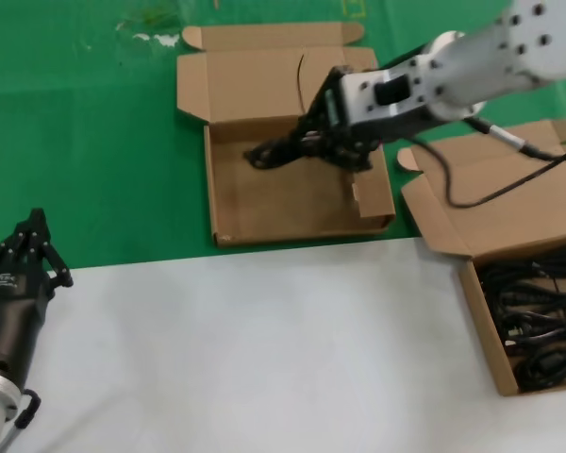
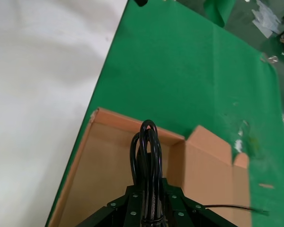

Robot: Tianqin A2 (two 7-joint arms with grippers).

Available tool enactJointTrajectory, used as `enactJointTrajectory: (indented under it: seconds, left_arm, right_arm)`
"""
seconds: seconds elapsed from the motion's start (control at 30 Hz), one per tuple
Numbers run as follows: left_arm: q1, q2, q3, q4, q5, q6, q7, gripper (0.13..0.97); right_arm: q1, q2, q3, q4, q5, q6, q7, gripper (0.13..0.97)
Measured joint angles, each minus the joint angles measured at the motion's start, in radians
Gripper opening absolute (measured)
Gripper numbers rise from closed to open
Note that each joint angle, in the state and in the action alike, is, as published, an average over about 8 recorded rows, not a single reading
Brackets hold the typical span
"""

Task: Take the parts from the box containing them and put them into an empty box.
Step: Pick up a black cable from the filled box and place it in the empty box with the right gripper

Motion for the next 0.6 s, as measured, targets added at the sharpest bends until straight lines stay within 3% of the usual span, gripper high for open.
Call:
enactJointTrajectory:
  seconds: [0.4,0.6]
  left_arm:
    - [0.0,0.0,0.0,0.0,0.0,0.0,0.0,0.14]
    - [0.0,0.0,0.0,0.0,0.0,0.0,0.0,0.14]
  right_arm:
    - [-0.001,-0.159,-0.02,-0.323,0.022,0.183,-0.186,0.197]
    - [-0.008,-0.184,-0.022,-0.39,0.032,0.228,-0.232,0.217]
